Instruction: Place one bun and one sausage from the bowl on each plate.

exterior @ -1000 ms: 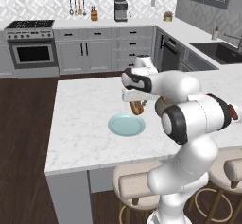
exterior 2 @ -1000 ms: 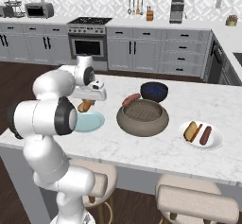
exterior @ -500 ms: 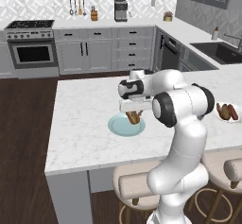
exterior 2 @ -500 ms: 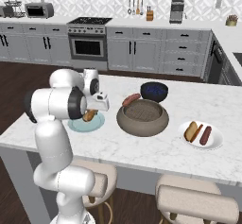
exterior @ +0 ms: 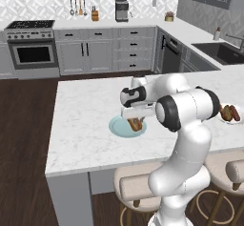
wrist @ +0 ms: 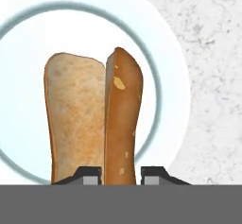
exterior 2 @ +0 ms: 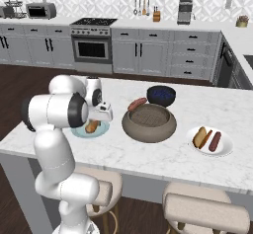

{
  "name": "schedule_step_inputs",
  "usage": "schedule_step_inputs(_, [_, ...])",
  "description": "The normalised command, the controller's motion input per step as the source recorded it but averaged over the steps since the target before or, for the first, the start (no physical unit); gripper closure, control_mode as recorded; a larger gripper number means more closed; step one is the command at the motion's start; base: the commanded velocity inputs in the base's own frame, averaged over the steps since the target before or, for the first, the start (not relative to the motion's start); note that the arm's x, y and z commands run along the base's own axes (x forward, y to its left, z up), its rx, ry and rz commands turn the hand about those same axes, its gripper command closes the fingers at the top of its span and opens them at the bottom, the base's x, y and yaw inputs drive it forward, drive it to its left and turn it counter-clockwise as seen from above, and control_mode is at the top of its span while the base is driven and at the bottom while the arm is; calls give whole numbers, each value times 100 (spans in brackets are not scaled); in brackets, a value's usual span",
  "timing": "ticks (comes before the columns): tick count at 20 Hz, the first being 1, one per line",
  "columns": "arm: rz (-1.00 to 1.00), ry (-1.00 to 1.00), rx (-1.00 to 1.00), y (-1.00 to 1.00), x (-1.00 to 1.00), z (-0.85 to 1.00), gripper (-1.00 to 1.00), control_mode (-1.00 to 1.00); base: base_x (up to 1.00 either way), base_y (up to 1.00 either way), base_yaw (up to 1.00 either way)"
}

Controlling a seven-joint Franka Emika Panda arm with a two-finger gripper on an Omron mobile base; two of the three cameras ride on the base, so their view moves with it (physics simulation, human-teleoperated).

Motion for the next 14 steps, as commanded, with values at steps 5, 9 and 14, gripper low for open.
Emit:
schedule_step_inputs(5, [0, -1, 0, 0, 0, 0, 100, -100, 0, 0, 0])
schedule_step_inputs(9, [0, 0, 0, 0, 0, 0, -100, -100, 0, 0, 0])
schedule_step_inputs(14, [0, 0, 0, 0, 0, 0, -100, -100, 0, 0, 0])
